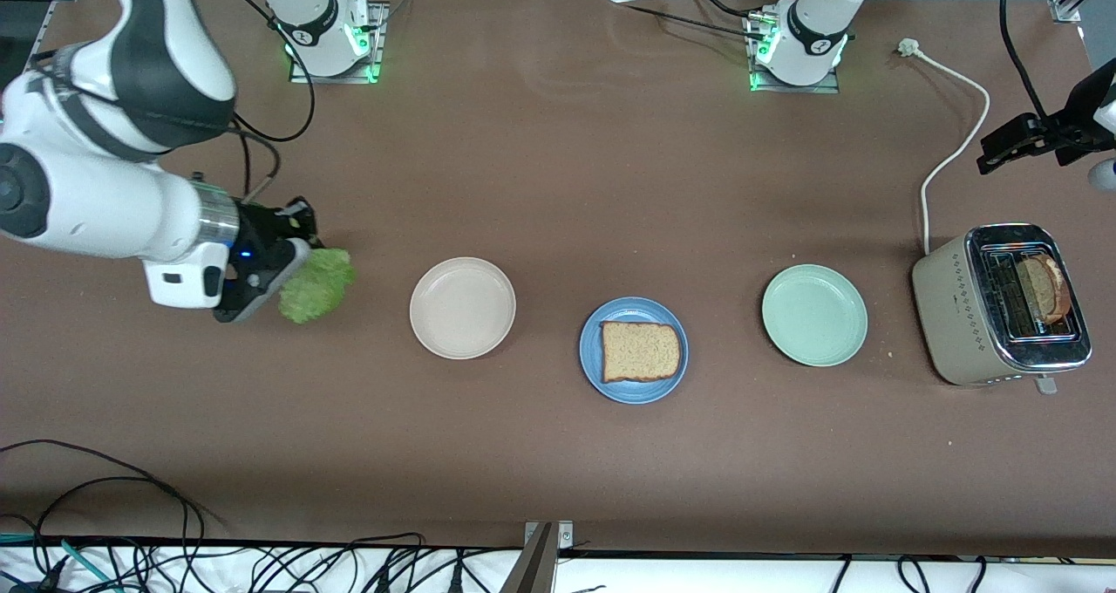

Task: Make sandwich in blue plate with both arms
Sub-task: 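Carry the lettuce leaf over the blue plate with the right gripper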

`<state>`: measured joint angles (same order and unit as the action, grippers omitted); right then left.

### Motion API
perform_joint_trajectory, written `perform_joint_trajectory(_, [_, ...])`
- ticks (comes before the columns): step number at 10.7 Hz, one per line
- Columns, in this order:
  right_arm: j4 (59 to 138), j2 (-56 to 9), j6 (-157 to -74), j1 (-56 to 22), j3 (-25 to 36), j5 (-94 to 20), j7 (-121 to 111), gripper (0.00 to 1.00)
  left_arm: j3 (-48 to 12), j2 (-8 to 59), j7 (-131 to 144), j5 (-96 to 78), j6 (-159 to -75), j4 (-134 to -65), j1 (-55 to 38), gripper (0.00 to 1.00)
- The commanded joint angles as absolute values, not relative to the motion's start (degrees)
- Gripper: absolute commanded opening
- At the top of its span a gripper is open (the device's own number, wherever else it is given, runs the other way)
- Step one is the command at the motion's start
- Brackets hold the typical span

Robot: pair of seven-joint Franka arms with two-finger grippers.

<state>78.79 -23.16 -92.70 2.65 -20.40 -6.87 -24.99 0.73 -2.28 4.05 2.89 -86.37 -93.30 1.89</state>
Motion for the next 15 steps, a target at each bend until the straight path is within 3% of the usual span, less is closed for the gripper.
perform_joint_trajectory(1, [77.5,-25.8,-104.6,-5.2,-21.6,-6.9,-21.5,0.00,0.5,-1.6,4.0,2.8,-85.1,-91.8,2.3,1.00])
perform_joint_trajectory(6, [77.6,-33.7,-126.1,-19.0,-21.4,0.3,-15.0,0.00,0.5,-1.6,4.0,2.7,-85.1,-91.8,2.4,1.00])
perform_joint_trajectory(11, [77.4,-44.1,-149.2,-25.6,-21.3,12.1,-15.0,0.00,0.5,-1.5,4.0,2.6,-85.1,-91.8,2.6,1.00])
perform_joint_trajectory(15, [76.0,-49.6,-160.8,-35.0,-10.6,14.5,-15.4,0.00,0.5,-1.5,4.0,2.6,-85.1,-91.8,2.6,1.00])
